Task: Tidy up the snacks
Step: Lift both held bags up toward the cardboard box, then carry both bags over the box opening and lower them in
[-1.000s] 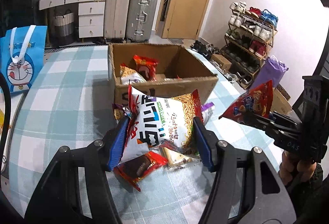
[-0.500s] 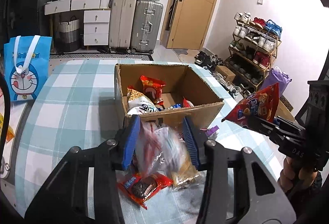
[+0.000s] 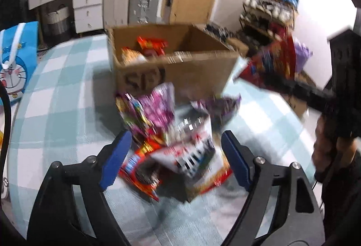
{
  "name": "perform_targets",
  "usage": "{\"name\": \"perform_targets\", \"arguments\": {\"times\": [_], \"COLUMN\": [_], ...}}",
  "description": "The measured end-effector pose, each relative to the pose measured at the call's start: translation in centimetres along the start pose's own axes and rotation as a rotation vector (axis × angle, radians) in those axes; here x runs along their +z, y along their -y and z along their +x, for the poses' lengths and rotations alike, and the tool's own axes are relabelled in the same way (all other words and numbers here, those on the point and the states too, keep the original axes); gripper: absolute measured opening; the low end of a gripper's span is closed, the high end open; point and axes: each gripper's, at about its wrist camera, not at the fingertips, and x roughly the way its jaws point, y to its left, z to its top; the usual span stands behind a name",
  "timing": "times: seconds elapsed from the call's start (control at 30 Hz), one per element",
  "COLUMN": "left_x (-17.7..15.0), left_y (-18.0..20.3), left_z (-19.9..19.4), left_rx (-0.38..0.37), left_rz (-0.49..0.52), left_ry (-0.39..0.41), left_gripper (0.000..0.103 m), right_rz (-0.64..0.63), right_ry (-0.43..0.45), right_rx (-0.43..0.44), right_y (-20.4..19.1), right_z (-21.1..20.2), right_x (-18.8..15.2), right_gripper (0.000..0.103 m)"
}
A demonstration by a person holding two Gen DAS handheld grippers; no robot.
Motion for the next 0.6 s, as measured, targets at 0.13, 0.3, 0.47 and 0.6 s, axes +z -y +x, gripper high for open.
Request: {"name": "perform_targets", "arguments": {"times": [0.13, 0.3, 0.47, 0.6], "left_x": [-1.4, -2.1, -1.6, -0.3], "left_y": [1.5, 2.2, 2.0, 1.3], "left_z": [2.1, 3.0, 2.0, 0.3], "left_rx": [0.013, -0.057, -0.08, -0.084], "left_rz": [0.044, 0.063, 0.033, -0.008], "left_ry": [-0.084, -0.097, -0.063, -0.011], "left_gripper": [0.08, 0.05, 0.042, 0.041], "right_rz": [0.007, 0.004, 0.01, 0.008], "right_ry": [-0.011, -0.011, -0.004, 0.001], "right_rx": [0.005, 0.004, 0.002, 0.01], "right_y": [0.2, 0.2, 0.3, 0.3], "right_z": [0.2, 0.1, 0.1, 0.1], "right_x": [-0.4, -0.5, -0.5, -0.3], "right_gripper": [0.032, 0.033, 0.033, 0.033]}}
